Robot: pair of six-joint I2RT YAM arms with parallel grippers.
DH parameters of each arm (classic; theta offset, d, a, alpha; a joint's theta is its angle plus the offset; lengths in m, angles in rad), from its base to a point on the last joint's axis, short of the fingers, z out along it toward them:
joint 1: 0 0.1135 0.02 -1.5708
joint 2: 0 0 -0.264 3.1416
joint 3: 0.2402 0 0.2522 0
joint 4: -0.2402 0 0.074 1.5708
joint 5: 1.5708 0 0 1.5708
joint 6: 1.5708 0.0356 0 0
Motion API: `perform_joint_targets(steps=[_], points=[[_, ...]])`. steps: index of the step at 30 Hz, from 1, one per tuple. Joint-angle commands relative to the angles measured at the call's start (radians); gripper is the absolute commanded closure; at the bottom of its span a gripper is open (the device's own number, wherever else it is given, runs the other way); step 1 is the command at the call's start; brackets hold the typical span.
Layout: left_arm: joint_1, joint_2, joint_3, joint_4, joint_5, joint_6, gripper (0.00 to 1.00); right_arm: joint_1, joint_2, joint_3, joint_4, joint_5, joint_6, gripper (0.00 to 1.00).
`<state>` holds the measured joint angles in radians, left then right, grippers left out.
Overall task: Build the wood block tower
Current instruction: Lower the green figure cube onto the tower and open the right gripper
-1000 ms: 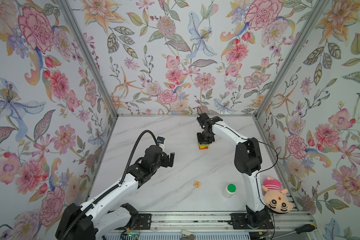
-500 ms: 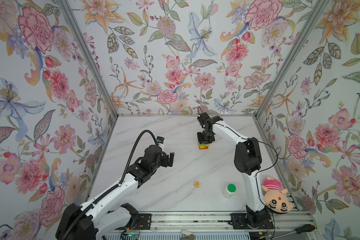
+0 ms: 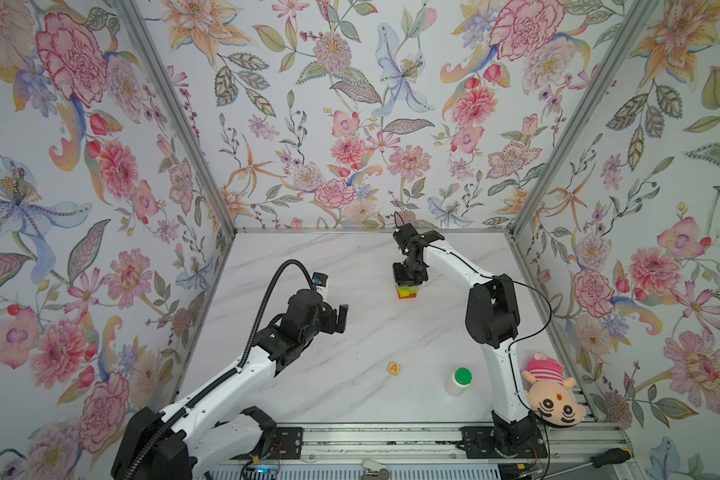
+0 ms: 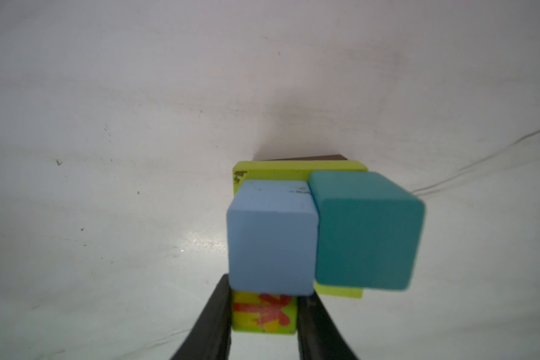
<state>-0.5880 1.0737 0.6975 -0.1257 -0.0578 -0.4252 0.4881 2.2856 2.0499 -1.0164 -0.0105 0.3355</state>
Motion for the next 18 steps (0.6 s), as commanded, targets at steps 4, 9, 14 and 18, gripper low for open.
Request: perform_joint_targets(steps=[4,9,14,18], points=[[0.018,0.010,0.022,0.005,0.017,0.019,0.01,-0.008,0.023,0.020,-0.031,-0.007,-0.009,0.65],[0.019,0.012,0.025,0.003,0.021,0.021,0.01,-0.012,0.018,0.012,-0.031,-0.003,-0.008,0.62],[0.025,0.016,0.030,0.002,0.024,0.025,0.01,-0.014,0.014,0.016,-0.031,-0.015,-0.007,0.58],[0.026,0.012,0.035,0.000,0.024,0.028,0.00,-0.014,-0.006,0.018,-0.031,-0.030,-0.005,0.55]])
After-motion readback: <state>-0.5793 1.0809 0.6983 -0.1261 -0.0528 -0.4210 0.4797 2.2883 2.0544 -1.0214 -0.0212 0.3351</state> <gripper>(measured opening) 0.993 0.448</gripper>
